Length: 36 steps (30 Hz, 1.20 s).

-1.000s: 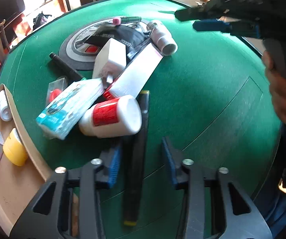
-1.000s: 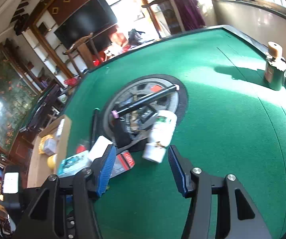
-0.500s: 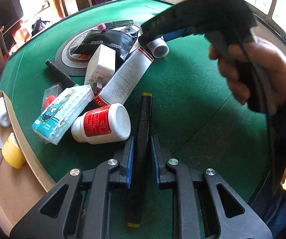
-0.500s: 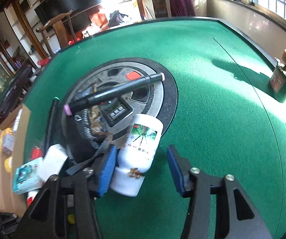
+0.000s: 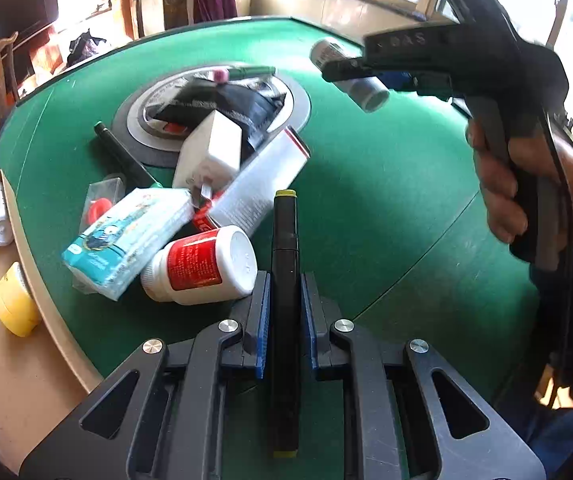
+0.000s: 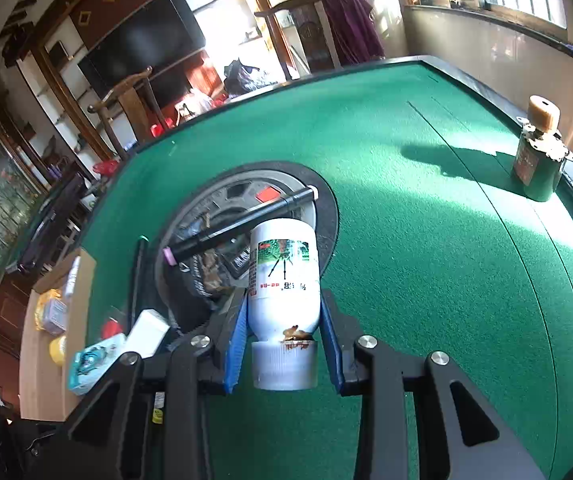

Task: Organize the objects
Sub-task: 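Lift the black marker with the left tool while the right tool lifts the white bottle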

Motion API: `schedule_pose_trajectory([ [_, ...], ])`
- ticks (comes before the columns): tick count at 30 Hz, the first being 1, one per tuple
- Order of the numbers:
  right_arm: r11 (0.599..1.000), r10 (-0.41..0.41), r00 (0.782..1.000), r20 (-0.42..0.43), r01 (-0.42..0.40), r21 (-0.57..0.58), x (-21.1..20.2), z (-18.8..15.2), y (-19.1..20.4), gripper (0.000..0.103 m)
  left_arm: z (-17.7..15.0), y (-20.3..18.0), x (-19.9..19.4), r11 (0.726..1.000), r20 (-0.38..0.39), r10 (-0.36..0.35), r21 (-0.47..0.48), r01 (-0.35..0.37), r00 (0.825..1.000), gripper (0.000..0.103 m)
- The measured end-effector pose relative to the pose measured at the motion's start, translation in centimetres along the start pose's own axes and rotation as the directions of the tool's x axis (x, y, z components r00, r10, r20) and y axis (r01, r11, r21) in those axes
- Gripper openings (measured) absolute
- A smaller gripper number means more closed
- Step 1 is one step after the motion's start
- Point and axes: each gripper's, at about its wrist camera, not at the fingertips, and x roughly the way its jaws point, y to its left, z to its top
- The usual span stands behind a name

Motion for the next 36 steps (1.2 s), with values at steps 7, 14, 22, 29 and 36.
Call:
schedule_pose_trajectory([
  [7, 0.999, 0.034, 0.999, 0.014, -0.034, 0.008, -0.5, -0.1, 0.8, 0.034, 0.1, 0.8, -1.7, 0.998, 0.038, -0.033, -0.054, 0.035, 0.999, 0.014],
  [14, 0.999, 0.034, 0.999, 0.013, -0.033, -0.008, -0.5, -0.2, 1.2, 0.034, 0.3, 0.4, 0.3, 1.0, -0.018, 0.003, 0.002, -0.003, 1.0, 0.014],
  [22, 0.999, 0.036, 0.999, 0.026, -0.035, -0.031, -1.0, -0.3, 1.6, 0.034, -0.5, 0.4, 0.9, 0.999, -0.056, 0.016, 0.044, -0.014, 0.998, 0.014],
  [29, 0.999, 0.039, 0.999, 0.035, -0.037, -0.039, -1.3, -0.4, 1.9, 0.034, -1.3, 0.0, 1.0, 0.996, -0.062, 0.042, 0.075, -0.038, 0.997, 0.016],
  [36, 0.998, 0.042, 0.998, 0.044, -0.041, -0.041, -1.4, -0.4, 2.1, 0.034, -1.3, 0.2, 0.4, 0.999, -0.014, 0.032, 0.033, -0.031, 0.999, 0.014],
])
